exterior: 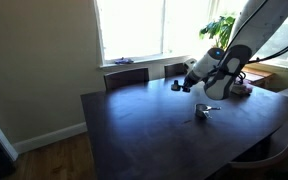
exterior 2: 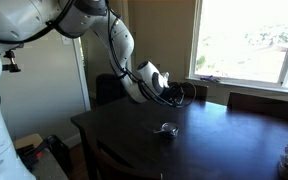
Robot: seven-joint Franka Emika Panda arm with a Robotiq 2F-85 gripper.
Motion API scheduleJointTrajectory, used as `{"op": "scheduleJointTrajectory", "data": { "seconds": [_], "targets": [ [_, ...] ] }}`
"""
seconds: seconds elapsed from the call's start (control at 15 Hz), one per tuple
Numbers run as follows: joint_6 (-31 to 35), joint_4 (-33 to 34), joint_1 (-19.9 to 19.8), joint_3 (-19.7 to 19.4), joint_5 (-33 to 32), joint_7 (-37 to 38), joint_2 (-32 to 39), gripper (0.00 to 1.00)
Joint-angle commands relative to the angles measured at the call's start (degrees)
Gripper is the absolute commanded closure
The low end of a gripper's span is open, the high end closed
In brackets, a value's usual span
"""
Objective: Pile up the silver pots
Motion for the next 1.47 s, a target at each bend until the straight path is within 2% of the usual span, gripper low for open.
{"op": "scheduleJointTrajectory", "data": {
  "seconds": [0.0,0.2,0.27,0.87,1.4],
  "targets": [
    [-0.1,-10.3,1.1,-0.6,0.0,-3.2,-8.0,0.94],
    [-0.1,-15.9,-0.6,0.8,-1.7,-5.2,-12.0,0.95],
    [-0.2,-9.0,-0.8,0.9,1.2,-4.5,-6.1,0.94],
    [-0.2,-8.8,-0.9,1.3,1.7,-4.6,-5.5,0.95],
    [-0.2,-13.9,-1.4,-1.2,-1.3,-9.6,-10.6,0.96]
  ]
}}
